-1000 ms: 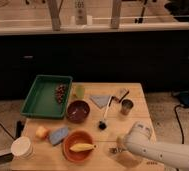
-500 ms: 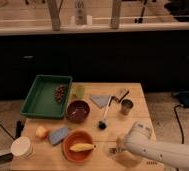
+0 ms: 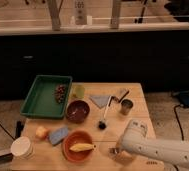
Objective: Place fork in purple bowl
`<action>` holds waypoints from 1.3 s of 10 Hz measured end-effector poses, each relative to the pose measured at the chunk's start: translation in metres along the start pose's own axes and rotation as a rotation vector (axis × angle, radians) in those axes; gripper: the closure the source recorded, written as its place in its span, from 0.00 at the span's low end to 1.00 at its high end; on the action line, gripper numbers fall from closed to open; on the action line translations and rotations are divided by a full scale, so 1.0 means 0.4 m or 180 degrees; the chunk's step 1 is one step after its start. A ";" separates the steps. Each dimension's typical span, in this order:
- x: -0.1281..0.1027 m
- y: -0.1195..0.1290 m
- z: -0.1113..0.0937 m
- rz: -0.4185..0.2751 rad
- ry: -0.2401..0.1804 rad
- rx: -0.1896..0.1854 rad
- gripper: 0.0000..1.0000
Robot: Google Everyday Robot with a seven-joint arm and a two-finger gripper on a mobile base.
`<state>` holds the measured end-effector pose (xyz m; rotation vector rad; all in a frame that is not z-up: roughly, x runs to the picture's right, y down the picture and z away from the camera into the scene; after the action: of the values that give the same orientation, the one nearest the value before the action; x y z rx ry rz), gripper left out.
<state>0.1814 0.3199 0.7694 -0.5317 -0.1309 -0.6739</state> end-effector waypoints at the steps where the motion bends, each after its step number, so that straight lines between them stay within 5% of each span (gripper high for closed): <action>1: -0.007 -0.001 -0.005 -0.0002 -0.0022 -0.0002 0.92; 3: -0.001 -0.003 0.001 0.0012 -0.0026 -0.0025 1.00; 13: 0.002 -0.016 -0.034 0.0025 0.0018 -0.0062 1.00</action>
<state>0.1773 0.3083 0.7606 -0.5485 -0.1169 -0.6695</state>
